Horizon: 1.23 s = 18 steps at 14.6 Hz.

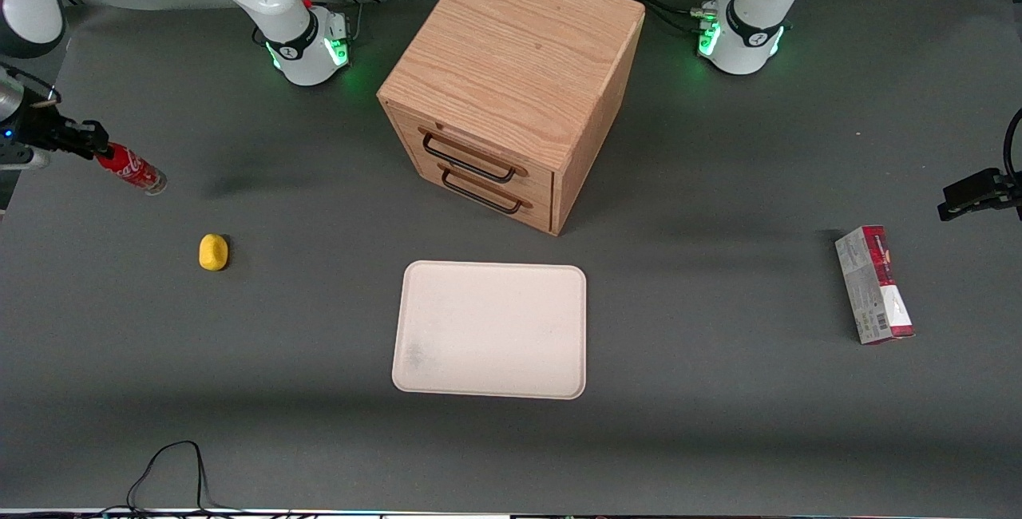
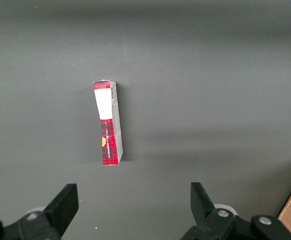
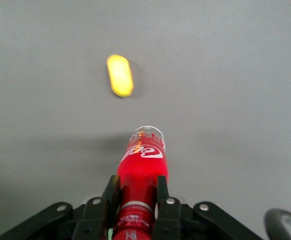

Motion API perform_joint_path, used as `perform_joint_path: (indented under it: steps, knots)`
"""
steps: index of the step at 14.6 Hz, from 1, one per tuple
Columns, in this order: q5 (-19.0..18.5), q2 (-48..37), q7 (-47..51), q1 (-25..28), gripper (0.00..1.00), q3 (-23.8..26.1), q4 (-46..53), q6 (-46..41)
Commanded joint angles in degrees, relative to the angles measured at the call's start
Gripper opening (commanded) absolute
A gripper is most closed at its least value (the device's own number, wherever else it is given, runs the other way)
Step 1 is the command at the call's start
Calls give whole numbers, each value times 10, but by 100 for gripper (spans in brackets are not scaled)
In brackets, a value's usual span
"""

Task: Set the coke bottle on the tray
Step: 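Lift the held bottle and carry it toward the white tray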

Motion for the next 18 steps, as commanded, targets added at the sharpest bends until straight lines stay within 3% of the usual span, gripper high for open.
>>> perform_joint_path:
  steps: [1,8,14,18]
  knots:
    - [47,126,32,0,0,41,207,-120]
    - [100,304,179,2,0,154,521,-267]
    - [96,398,342,22,0,262,640,-228]
    - [92,467,438,71,0,277,669,-147]
